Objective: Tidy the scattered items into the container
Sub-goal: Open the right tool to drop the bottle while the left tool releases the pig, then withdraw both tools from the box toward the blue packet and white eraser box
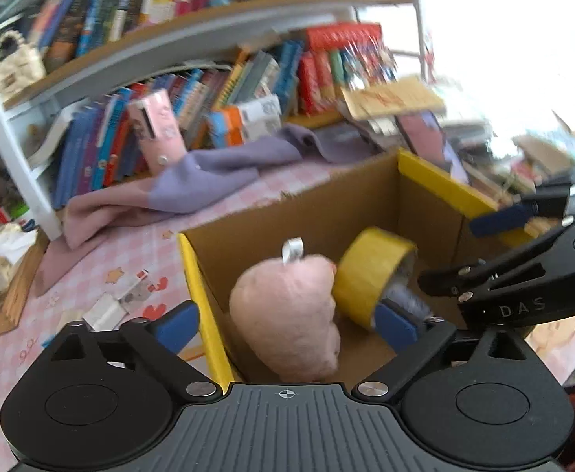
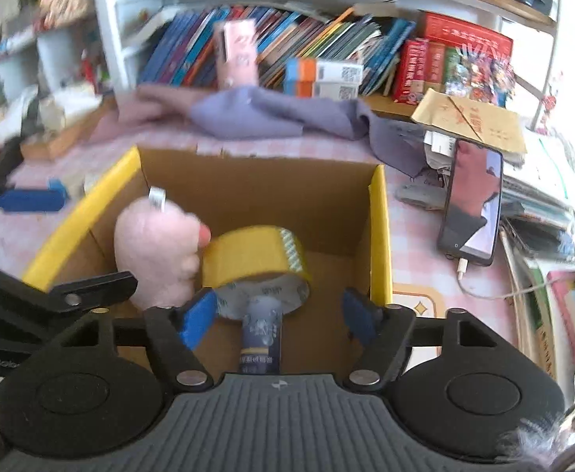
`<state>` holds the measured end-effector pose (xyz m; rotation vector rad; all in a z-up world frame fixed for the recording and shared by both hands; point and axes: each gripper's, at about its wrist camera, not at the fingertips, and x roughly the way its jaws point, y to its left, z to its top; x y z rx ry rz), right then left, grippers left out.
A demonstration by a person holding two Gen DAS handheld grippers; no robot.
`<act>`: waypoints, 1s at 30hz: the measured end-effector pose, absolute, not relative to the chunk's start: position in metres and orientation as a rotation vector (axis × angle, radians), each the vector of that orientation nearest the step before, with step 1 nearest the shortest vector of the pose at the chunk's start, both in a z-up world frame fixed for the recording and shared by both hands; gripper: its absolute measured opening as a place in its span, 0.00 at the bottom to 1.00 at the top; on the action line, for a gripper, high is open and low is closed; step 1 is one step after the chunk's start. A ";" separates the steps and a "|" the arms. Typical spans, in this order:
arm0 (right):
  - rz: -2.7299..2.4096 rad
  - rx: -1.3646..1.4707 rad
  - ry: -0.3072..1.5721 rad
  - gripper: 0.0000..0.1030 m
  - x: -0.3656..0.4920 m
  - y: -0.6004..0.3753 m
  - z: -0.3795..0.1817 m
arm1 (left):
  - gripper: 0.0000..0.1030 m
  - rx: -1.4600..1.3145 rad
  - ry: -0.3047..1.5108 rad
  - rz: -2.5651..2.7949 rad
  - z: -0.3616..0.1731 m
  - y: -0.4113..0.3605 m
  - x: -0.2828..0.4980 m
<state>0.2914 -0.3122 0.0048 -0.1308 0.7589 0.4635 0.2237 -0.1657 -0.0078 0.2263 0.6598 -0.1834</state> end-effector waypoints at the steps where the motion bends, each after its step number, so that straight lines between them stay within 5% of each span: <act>1: 0.459 -0.124 0.744 0.76 0.290 -0.312 0.006 | 0.97 0.213 0.646 -0.185 -0.006 -0.164 0.221; 8: 0.445 -0.107 0.656 0.85 0.281 -0.308 0.018 | 1.00 0.180 0.548 -0.174 0.005 -0.156 0.201; 30: 0.312 -0.136 0.588 0.90 0.183 -0.235 0.039 | 1.00 0.147 0.469 -0.223 0.015 -0.068 0.124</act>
